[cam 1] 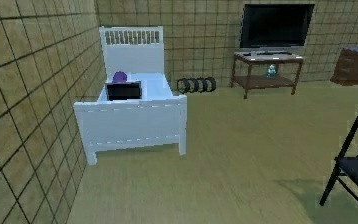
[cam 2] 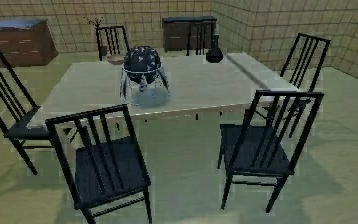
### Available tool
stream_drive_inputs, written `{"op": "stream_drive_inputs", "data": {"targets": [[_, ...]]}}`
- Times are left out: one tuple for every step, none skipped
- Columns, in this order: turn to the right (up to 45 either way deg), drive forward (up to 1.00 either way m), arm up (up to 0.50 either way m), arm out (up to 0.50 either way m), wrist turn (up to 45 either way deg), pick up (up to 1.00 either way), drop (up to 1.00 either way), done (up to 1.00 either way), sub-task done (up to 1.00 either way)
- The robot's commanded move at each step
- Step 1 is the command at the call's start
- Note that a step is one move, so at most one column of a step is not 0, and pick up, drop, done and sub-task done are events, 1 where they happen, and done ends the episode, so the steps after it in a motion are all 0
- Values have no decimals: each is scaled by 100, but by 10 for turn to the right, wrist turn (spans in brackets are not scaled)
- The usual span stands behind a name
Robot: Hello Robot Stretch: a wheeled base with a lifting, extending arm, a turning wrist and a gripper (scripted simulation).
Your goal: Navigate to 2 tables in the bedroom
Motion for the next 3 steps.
{"op": "stream_drive_inputs", "data": {"targets": [[450, 0, 0, 0, 0, 0, 0, 0, 0], [330, 0, 0, 0, 0, 0, 0, 0, 0], [0, 15, 0, 0, 0, 0, 0, 0, 0]]}}
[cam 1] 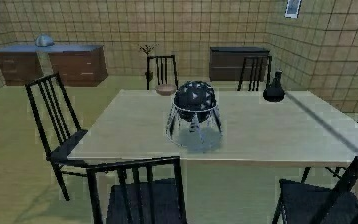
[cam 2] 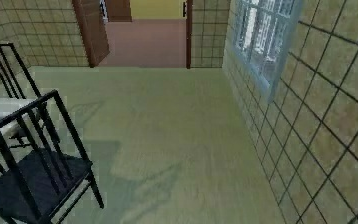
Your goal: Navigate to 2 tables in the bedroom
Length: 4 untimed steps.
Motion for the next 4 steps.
{"op": "stream_drive_inputs", "data": {"targets": [[-450, 0, 0, 0, 0, 0, 0, 0, 0], [-420, 0, 0, 0, 0, 0, 0, 0, 0], [0, 70, 0, 0, 0, 0, 0, 0, 0], [450, 0, 0, 0, 0, 0, 0, 0, 0]]}}
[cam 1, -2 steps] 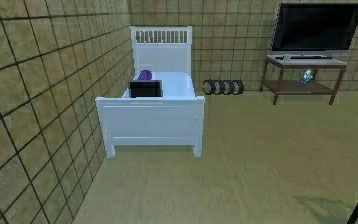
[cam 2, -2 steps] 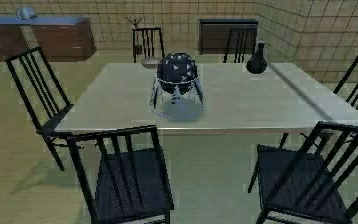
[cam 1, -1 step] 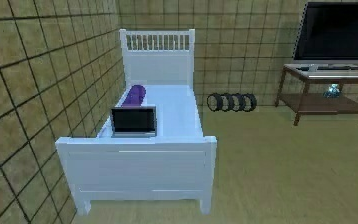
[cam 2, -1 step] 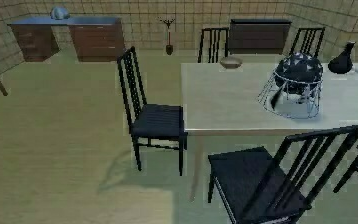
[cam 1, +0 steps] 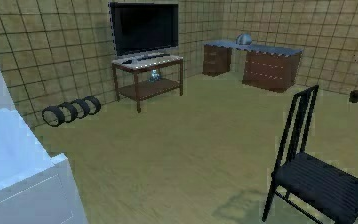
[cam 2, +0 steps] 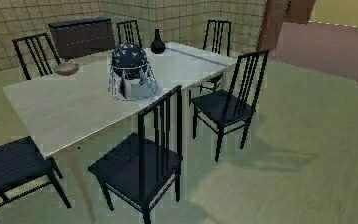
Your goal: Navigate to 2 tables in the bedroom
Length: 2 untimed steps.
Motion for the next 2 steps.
{"op": "stream_drive_inputs", "data": {"targets": [[0, 100, 0, 0, 0, 0, 0, 0, 0], [0, 35, 0, 0, 0, 0, 0, 0, 0]]}}
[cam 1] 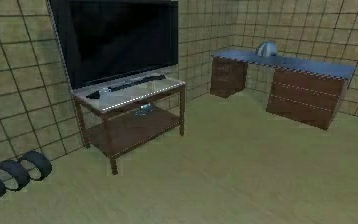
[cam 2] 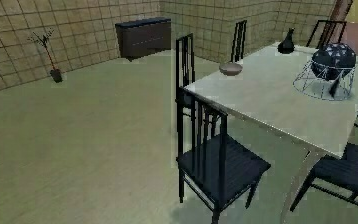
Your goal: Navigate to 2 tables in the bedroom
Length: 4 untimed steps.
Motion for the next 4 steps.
{"op": "stream_drive_inputs", "data": {"targets": [[420, 0, 0, 0, 0, 0, 0, 0, 0], [0, 65, 0, 0, 0, 0, 0, 0, 0], [60, 0, 0, 0, 0, 0, 0, 0, 0], [30, 0, 0, 0, 0, 0, 0, 0, 0]]}}
